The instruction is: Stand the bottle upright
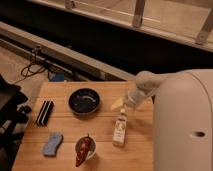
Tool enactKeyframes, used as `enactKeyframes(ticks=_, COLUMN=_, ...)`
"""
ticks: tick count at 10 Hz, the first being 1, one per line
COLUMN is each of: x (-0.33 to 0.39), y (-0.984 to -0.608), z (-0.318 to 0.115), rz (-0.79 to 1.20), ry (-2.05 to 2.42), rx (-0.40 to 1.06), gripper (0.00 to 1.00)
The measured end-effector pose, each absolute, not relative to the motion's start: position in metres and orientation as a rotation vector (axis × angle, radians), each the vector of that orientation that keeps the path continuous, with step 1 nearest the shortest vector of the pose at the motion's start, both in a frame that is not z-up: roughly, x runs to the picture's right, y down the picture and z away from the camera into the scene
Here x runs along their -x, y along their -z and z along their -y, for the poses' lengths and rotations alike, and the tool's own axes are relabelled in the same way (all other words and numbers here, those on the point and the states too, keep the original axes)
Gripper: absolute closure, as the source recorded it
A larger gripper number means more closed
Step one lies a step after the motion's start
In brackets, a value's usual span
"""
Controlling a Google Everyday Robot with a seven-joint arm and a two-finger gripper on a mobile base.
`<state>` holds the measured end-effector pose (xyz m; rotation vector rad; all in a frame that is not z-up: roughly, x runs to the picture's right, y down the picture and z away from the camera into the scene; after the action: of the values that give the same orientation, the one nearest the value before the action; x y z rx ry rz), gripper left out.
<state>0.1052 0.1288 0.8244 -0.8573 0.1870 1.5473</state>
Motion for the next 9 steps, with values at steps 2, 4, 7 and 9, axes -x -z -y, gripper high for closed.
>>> enactKeyframes(ticks=2, x=-0.107, y=-0.832, z=-0.133, rz=-0.205, ry=-1.554, rx=0.854, gripper=0.2)
enactKeyframes(ticks=4, x=-0.109, y=-0.841, z=-0.144, rz=-0.23, ry=-1.558, rx=0.863, gripper=0.2)
enactKeyframes(ticks=7, x=-0.11, y=-0.852, z=-0.16, rz=-0.267, ry=-1.556, rx=0.876, gripper=0.2)
enactKeyframes(ticks=9, x=-0.105, y=-0.856, z=-0.172, rz=-0.296, ry=-1.552, rx=0.879, gripper=0.2)
